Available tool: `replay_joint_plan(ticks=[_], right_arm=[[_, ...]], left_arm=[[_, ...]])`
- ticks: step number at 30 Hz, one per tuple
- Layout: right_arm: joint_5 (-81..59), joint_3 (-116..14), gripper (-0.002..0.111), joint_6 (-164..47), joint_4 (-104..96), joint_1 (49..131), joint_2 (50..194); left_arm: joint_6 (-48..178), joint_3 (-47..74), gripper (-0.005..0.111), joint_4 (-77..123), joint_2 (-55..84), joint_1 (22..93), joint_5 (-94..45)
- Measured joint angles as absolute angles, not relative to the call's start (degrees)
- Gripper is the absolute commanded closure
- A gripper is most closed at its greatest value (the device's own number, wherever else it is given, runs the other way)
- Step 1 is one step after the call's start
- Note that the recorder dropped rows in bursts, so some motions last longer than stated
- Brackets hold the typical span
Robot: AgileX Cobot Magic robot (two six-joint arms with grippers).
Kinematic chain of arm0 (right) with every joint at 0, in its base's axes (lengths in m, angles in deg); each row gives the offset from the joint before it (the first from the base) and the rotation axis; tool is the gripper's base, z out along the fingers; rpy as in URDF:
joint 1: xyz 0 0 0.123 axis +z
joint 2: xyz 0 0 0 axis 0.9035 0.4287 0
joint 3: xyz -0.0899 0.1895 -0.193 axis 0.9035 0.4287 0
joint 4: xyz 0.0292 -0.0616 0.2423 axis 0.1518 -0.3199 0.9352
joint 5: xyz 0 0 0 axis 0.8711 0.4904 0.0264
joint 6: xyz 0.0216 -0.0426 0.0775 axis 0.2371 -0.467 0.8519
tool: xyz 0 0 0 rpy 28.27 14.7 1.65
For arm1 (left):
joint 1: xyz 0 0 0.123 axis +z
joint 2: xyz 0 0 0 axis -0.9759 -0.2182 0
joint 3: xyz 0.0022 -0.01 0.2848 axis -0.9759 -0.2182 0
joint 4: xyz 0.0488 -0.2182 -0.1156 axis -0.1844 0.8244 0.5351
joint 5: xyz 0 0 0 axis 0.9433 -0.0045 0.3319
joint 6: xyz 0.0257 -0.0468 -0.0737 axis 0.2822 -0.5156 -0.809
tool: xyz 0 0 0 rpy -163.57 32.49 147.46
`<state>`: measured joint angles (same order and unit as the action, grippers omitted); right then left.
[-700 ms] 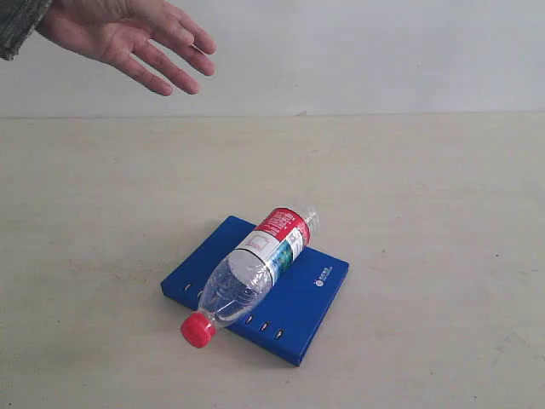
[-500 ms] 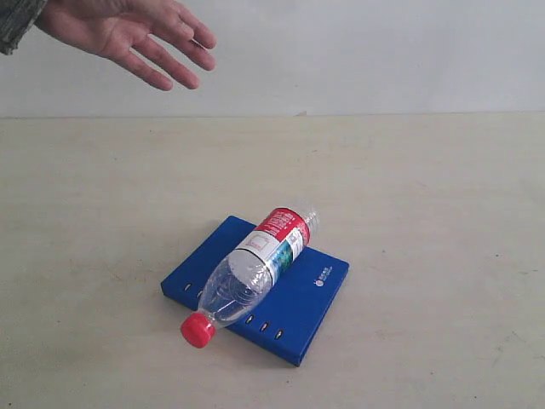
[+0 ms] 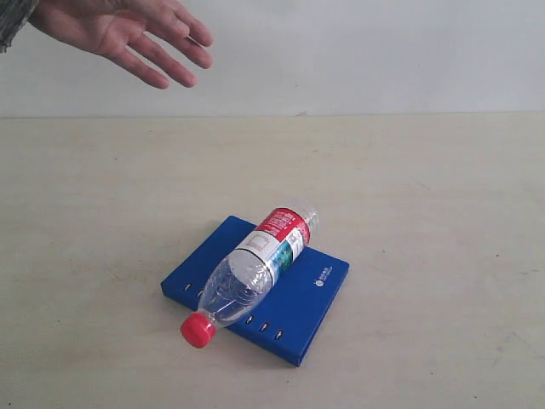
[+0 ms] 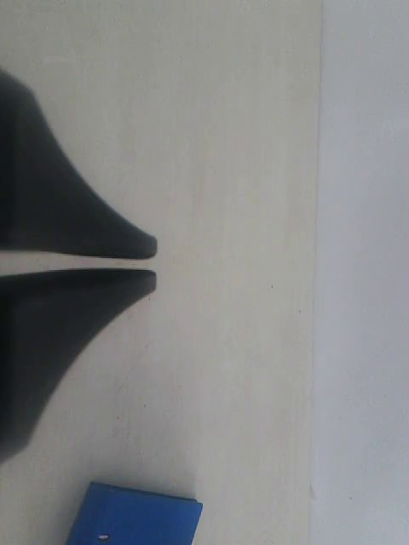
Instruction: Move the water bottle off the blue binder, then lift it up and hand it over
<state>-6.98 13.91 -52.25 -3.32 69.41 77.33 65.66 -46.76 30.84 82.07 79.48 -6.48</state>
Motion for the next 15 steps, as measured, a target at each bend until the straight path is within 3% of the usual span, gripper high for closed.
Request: replay_joint_plan(ticks=[5,15], right_arm=[[-11.3,12.8,0.108,-53.5,-3.4,69.3,94.8],[-15.0,5.8,0.108,-53.6,-3.4,69.3,114.3]], left_arm=[[65.7,-46.8,0.102,30.8,82.1,79.5,-6.5],[65.7,-46.8,0.102,30.8,82.1,79.5,-6.5]])
